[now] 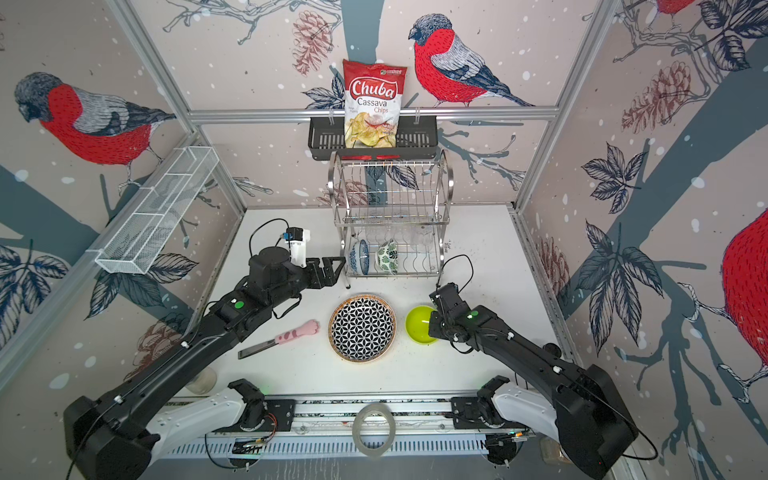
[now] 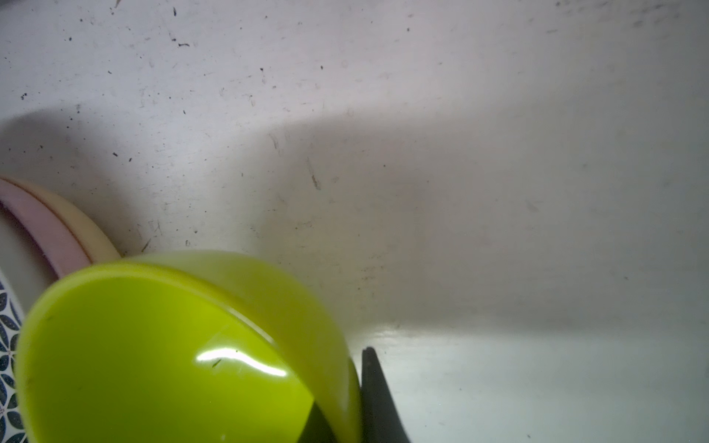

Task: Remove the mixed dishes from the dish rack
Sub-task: 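Open the right gripper and release the lime-green bowl, then move the right gripper to the green-leaf bowl while the left approaches the blue-floral bowl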

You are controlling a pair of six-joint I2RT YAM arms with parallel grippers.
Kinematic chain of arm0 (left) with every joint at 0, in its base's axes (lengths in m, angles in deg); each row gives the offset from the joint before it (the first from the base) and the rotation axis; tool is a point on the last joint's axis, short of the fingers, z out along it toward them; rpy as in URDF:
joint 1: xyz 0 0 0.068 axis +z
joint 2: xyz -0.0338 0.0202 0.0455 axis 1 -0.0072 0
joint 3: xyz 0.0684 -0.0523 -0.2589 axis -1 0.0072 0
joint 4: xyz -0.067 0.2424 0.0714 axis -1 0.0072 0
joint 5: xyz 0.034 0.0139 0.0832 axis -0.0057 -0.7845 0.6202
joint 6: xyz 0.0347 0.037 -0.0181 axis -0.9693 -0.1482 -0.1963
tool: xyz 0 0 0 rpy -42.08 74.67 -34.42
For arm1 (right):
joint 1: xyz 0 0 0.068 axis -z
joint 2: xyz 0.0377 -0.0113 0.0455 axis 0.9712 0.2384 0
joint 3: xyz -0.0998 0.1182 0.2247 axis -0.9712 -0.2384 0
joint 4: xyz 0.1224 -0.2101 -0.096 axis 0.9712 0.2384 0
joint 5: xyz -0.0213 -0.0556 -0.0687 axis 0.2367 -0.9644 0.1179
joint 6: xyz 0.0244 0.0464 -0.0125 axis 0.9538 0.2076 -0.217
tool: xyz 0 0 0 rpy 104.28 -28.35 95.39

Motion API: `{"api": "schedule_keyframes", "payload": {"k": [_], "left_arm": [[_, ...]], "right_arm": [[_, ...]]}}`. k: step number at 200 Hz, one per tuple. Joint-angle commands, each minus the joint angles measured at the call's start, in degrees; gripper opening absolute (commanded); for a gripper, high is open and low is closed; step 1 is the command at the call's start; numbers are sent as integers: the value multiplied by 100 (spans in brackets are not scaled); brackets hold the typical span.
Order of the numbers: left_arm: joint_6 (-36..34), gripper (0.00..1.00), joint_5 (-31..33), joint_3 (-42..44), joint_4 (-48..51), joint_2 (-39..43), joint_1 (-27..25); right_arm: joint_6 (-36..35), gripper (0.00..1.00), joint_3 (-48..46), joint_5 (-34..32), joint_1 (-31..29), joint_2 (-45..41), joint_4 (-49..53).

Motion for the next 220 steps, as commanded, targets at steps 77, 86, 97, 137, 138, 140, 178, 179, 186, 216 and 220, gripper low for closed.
{"api": "schedule_keyframes", "payload": {"k": [77, 86, 97, 137, 138, 140, 178, 179, 186, 216, 220], "left_arm": [[58, 96, 101, 130, -254, 50, 101], [59, 96, 92, 139, -255, 28, 109], [72, 96, 81, 156, -281, 12, 118], [65, 96, 90, 218, -299, -25, 203], [66, 96, 90, 218, -299, -26, 205], [67, 96, 90, 220, -293, -30, 212], [116, 96, 101, 284, -326, -106, 418], [118, 96, 99, 282, -330, -110, 422], [133, 96, 94, 297, -335, -144, 467], [135, 95, 59, 228, -249, -459, 618], [117, 94, 35, 219, -238, -505, 632]], "right_arm": [[-115, 9, -379, 355, 316, 121, -594], [-115, 13, -376, 346, 325, 117, -589], [-123, 21, -366, 339, 343, 96, -570], [-201, 44, -134, 227, 463, -212, -226], [-202, 44, -125, 222, 469, -222, -208], [-209, 45, -105, 212, 473, -244, -181], [-452, 49, 527, 171, 518, -782, -51], [-468, 49, 539, 177, 518, -792, -67], [-565, 50, 629, 244, 518, -868, -225], [-794, 52, 783, 552, 518, -1026, -1280], [-813, 52, 772, 625, 518, -1030, -1456]]}}
